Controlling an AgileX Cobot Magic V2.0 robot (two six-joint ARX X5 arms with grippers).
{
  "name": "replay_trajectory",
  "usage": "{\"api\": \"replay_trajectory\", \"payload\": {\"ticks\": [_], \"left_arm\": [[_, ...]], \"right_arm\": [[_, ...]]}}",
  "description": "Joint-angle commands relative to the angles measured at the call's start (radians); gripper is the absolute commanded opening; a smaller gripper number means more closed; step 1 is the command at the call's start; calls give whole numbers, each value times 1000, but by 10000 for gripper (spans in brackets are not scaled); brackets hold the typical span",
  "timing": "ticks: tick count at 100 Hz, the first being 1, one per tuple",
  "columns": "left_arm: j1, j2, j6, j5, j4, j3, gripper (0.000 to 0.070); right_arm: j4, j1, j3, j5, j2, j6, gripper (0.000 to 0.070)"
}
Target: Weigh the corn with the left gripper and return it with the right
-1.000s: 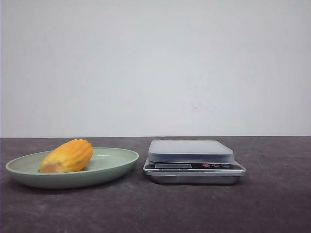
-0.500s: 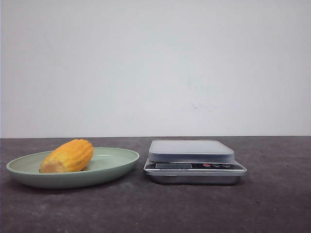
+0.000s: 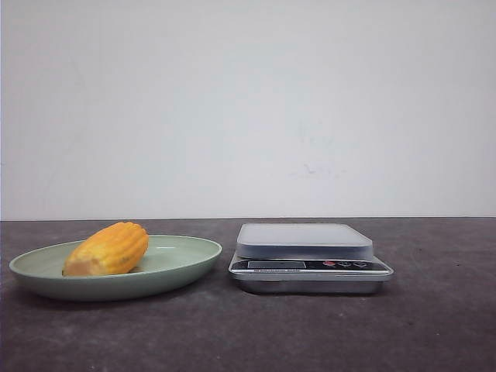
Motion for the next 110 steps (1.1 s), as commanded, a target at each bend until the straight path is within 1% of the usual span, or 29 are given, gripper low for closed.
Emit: {"api": "replay_trajectory", "payload": {"ticks": [1, 11, 28, 34, 45, 49, 110], "left_arm": [[15, -20, 82, -21, 17, -23, 16], [45, -19, 105, -31, 13, -58, 16], [74, -19, 111, 2, -44, -101, 16], [81, -19, 139, 3, -86, -100, 16], [98, -19, 225, 4, -84, -100, 17], [103, -19, 241, 2, -83, -100, 17], [116, -19, 234, 2, -80, -100, 17]], "right_arm": [[11, -1, -2, 1, -1, -7, 11], [11, -1, -2, 1, -1, -7, 11], [11, -1, -2, 1, -1, -7, 11], [11, -1, -2, 1, -1, -7, 11], [11, -1, -2, 1, -1, -7, 11], [11, -1, -2, 1, -1, -7, 11], [11, -1, -2, 1, -1, -7, 11]]}}
